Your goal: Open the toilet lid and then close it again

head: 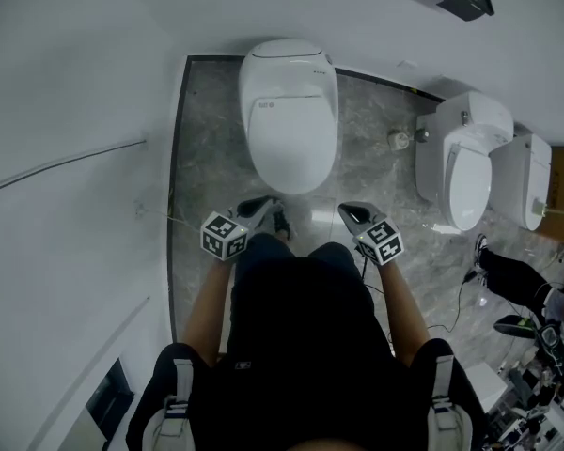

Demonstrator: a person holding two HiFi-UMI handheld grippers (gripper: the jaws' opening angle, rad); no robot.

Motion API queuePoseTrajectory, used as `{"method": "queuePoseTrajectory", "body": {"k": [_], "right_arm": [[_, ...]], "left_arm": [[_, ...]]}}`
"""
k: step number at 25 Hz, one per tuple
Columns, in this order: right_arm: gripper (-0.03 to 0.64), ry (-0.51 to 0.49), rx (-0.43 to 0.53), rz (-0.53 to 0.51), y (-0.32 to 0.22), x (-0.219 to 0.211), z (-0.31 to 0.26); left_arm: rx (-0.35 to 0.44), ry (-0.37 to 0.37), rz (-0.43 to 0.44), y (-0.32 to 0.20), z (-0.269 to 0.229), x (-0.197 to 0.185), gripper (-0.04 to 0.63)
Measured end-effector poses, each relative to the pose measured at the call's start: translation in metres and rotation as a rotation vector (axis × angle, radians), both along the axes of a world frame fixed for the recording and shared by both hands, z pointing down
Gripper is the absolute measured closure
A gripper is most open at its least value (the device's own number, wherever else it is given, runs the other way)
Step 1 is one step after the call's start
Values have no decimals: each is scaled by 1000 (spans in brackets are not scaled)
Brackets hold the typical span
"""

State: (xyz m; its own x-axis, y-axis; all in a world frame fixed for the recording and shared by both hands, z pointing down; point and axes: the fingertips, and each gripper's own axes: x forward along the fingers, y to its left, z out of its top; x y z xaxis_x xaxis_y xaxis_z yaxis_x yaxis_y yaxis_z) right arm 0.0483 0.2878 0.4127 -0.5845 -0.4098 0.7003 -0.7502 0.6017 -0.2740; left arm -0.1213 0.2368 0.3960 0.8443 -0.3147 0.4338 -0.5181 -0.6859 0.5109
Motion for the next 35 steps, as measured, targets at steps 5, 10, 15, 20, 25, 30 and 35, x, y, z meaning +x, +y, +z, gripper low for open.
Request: {"method": "queuePoseTrajectory", "body": {"k": [5,10,15,20,25,30,35], "right_arm": [[612,19,-9,8,-8,-4,6],[612,29,-24,20,-8,0,12],[612,30,-41,16,-5,6,22],[612,12,-42,-27,-15,6,28],[612,-15,-64,-39,-25,19,45],[612,-29,-100,-73,-34,29,78],[612,-25,-134,-110,-38,39,110]], "left_arm": [[-10,-5,25,-12,9,-10,578],[-30,-14,39,-15,18,-12,578],[-27,-20,39,-16,20,-7,578],[-43,-36,6,-18,27,-7,578],[-61,-74,-31,-17,32,-3,578],[-102,-109,-76,-17,54,-2,578],[-122,-114,-121,-23,77,4,578]]}}
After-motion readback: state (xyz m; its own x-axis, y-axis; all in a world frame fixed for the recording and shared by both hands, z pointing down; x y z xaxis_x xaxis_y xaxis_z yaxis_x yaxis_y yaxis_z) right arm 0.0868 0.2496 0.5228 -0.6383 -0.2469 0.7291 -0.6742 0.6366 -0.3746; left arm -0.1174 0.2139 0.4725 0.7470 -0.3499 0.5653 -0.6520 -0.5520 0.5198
